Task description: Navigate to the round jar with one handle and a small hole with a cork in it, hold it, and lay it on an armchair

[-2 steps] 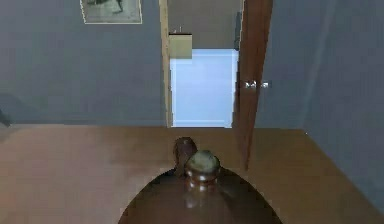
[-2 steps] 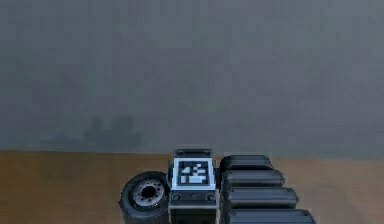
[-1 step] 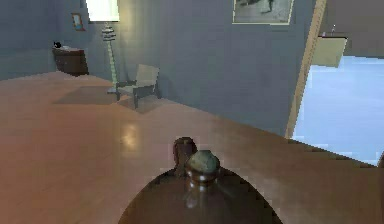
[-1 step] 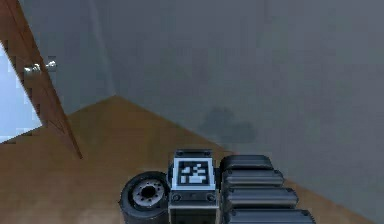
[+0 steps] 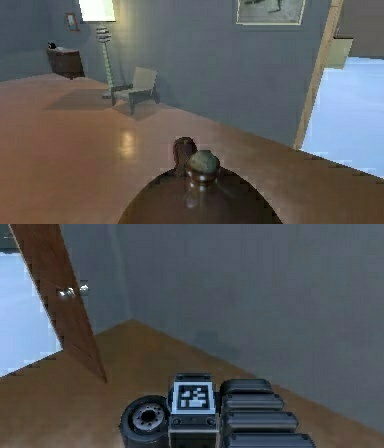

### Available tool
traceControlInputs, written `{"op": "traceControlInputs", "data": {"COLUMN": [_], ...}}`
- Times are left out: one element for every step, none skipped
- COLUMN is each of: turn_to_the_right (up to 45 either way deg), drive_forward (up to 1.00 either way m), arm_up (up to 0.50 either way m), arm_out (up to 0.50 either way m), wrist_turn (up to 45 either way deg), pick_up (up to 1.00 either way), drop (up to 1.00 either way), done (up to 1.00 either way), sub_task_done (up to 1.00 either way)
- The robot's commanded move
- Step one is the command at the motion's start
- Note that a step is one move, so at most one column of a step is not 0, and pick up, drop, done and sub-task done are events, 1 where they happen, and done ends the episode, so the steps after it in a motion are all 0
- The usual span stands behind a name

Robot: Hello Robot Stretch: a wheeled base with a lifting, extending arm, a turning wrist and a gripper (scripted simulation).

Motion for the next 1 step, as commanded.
{"op": "traceControlInputs", "data": {"turn_to_the_right": [-30.0], "drive_forward": [0.0], "arm_up": [0.0], "arm_out": [0.0], "wrist_turn": [0.0], "pick_up": [0.0], "drop": [0.0], "done": [0.0], "sub_task_done": [0.0]}}
